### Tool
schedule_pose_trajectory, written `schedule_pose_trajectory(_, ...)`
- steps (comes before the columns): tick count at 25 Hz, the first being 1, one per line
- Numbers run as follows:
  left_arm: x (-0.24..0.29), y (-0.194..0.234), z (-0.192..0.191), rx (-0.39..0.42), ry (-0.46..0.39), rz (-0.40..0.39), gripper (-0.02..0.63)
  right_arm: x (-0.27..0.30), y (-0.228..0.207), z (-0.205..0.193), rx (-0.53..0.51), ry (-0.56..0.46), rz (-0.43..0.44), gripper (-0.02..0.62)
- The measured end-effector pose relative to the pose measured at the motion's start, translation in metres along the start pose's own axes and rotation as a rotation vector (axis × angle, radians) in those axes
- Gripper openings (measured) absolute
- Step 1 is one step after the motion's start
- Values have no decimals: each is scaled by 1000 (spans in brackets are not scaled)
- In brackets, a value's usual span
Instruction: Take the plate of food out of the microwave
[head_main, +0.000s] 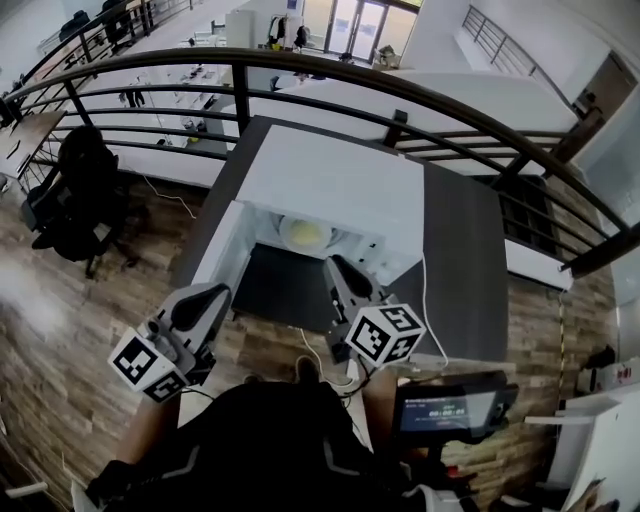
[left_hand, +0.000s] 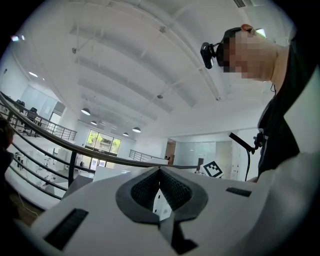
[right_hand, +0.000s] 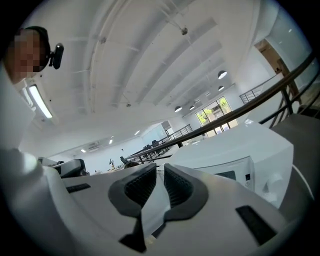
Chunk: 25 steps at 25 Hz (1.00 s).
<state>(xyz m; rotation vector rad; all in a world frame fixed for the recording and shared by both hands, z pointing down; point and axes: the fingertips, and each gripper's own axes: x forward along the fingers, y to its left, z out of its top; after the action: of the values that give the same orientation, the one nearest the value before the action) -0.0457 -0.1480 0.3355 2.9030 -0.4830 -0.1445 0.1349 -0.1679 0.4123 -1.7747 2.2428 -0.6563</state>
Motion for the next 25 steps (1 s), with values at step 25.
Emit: schedule_pose_trajectory(25, 12, 23, -16, 44, 25, 158, 3, 66, -125, -139, 690, 74, -81, 163)
